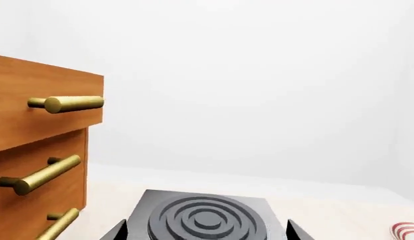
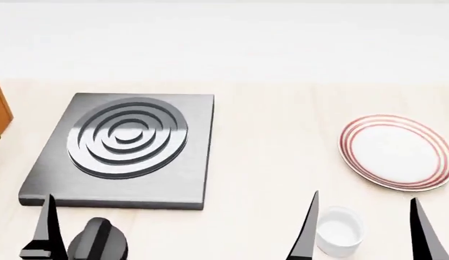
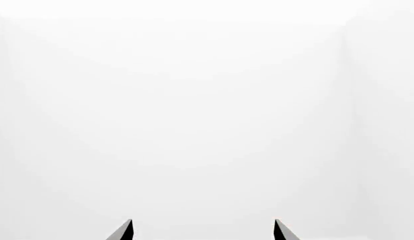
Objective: Pick the akita bowl on the cookies box and place it on the plate.
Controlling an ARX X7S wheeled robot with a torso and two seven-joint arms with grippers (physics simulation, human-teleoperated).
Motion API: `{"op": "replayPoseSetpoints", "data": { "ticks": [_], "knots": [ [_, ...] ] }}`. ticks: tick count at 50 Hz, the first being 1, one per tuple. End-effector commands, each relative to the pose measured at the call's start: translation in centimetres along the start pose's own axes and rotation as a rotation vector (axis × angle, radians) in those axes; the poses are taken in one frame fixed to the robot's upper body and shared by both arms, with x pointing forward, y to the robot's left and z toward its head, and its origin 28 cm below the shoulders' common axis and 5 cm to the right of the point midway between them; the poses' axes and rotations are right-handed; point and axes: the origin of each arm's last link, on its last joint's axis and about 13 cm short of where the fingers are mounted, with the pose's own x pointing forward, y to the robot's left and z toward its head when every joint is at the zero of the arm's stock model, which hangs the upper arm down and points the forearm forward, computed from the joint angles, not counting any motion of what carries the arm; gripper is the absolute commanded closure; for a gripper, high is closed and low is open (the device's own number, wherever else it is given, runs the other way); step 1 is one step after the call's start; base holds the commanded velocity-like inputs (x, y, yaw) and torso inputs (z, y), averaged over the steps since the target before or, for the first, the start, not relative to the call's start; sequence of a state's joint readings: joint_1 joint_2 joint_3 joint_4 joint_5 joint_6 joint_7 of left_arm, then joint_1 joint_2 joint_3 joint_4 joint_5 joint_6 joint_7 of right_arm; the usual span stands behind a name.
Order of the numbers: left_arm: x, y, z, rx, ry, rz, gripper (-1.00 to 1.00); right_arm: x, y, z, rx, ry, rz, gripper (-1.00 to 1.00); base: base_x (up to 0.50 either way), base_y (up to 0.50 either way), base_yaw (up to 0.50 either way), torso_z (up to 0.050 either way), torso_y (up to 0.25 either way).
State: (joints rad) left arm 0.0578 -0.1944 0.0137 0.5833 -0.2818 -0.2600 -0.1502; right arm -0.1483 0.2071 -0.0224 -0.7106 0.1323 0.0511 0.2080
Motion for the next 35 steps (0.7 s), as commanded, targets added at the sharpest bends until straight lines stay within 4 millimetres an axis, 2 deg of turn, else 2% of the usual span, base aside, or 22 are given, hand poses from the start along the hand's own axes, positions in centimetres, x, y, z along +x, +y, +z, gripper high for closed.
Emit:
{"op": "replayPoseSetpoints", "data": {
  "ticks": [1, 35],
  "knots": [
    [-0.10, 0.00, -0.13, -0.005, 0.004, -0.002, -1.00, -0.02, -0.02, -0.01, -0.004, 0.001, 0.000, -1.00, -0.14, -0.50, 0.00, 0.000, 0.000],
    [-0.16, 0.00, -0.32, -0.001, 0.012, -0.009, -1.00, -0.42, 0.12, -0.17, -0.004, -0.010, 0.037, -1.00, -0.11, -0.50, 0.00, 0.000, 0.000]
  ]
}}
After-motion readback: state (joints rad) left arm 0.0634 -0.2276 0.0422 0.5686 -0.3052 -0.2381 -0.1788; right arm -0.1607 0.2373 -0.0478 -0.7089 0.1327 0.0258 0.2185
